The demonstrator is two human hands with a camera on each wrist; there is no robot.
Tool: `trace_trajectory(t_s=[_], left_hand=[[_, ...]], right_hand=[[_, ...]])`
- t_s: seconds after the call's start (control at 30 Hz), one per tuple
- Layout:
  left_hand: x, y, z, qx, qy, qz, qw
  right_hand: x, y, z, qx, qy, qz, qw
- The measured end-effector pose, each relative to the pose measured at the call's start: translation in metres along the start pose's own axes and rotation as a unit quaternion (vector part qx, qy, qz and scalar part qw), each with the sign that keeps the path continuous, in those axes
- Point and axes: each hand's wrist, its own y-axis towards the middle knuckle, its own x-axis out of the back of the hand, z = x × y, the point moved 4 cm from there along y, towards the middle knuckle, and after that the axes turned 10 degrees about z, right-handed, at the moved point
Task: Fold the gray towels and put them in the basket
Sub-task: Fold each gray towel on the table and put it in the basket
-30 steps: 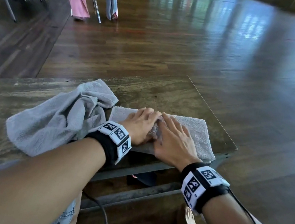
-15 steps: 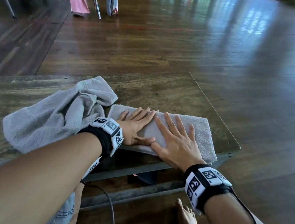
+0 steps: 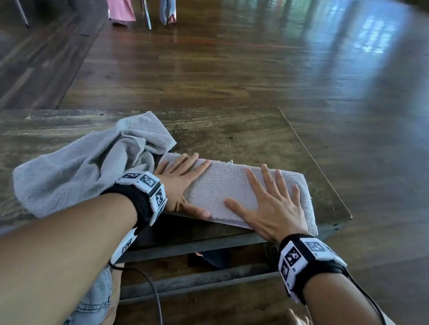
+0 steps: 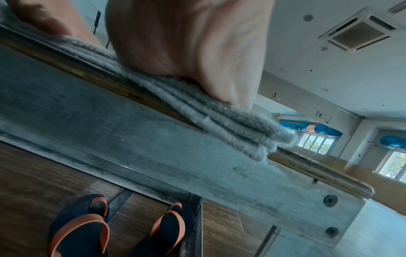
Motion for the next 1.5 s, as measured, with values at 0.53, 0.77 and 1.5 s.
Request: trace_trajectory(t_s=[0.53, 0.77, 1.5], left_hand=[[-0.002, -0.005, 0.007, 0.042, -0.032, -0.011, 0.999], [-0.002, -0.004, 0.006, 0.042, -0.033, -0.008, 0.999], [0.028, -0.045, -0.034, 0.072, 0.014, -0.001, 0.997]], right_hand=[[0.002, -0.011, -0.035, -0.074, 0.024, -0.019, 0.997], [0.006, -0.013, -0.047, -0.100, 0.033, 0.002, 0.994], [0.040, -0.015, 0.010, 0.079, 0.014, 0.034, 0.996]])
